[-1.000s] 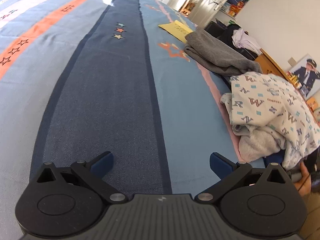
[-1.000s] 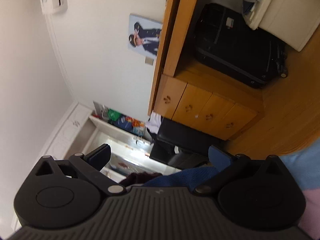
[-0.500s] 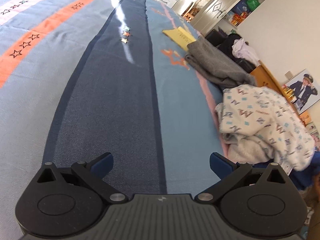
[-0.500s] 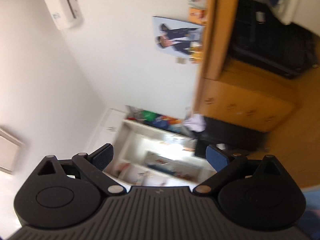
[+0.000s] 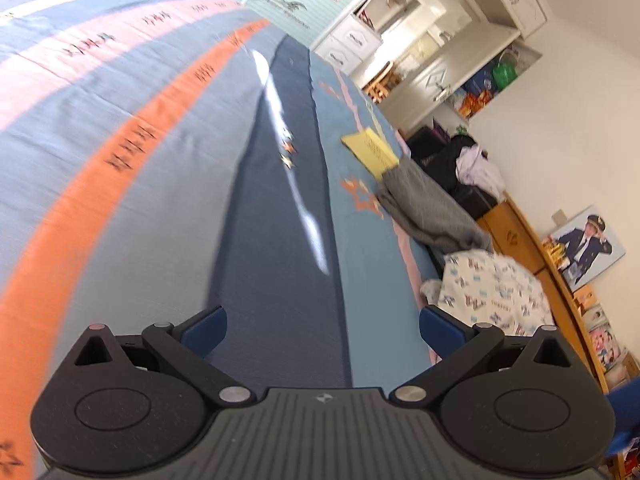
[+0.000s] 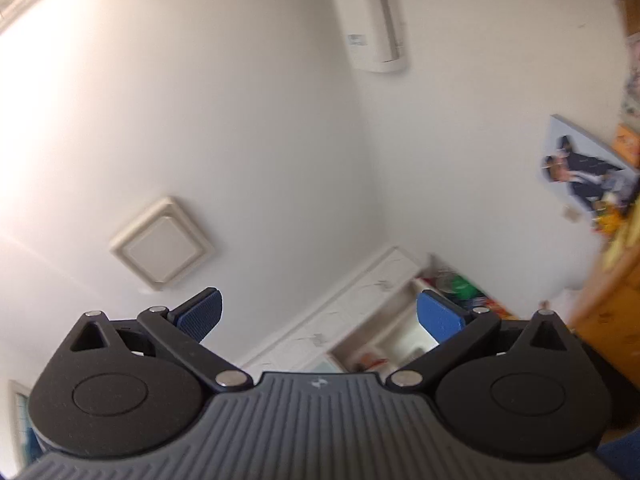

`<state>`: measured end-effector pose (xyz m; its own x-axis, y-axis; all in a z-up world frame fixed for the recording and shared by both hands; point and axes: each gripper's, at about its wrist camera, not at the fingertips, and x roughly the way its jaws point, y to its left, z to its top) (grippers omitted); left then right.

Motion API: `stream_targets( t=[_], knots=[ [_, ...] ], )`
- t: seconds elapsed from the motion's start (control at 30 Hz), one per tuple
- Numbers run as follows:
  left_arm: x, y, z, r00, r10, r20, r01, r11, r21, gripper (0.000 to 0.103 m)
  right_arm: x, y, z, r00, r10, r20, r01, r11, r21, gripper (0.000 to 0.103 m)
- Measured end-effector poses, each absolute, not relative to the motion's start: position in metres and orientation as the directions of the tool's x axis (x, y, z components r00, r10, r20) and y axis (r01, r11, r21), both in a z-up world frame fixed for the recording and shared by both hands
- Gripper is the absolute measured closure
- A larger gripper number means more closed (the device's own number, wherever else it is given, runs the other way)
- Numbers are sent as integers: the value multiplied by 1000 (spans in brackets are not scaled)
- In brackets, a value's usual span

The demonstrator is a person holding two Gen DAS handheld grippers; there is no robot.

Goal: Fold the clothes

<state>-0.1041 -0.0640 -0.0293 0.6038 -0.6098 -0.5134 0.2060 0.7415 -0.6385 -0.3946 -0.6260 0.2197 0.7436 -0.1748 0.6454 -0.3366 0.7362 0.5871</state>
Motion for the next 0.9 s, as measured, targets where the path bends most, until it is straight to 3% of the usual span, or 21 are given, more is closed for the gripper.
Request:
stream_targets(
  t=[0.13, 0.2, 0.4, 0.67, 0.9],
  knots=[
    [-114, -30, -23, 605, -616, -505, 245, 747, -618, 1, -401, -582, 267, 730, -64, 681, -414, 752, 514, 0],
    [-124, -12, -20, 619, -615, -489, 270, 751, -603, 1, -376, -559, 276, 776, -1, 631, -444, 710, 546, 0],
    [-161, 53, -18, 685, -556, -472, 284, 799, -530, 1, -258, -470, 262, 804, 207, 557, -570, 536, 623, 0],
    [-191, 150, -31, 756, -445, -479, 150, 831, -536, 1, -82, -319, 257, 680, 475, 558, -716, 266, 645, 0],
    [-199, 192, -31, 803, -386, -454, 54, 805, -590, 1, -48, -258, 212, 685, 600, 413, -646, 239, 725, 0]
  ],
)
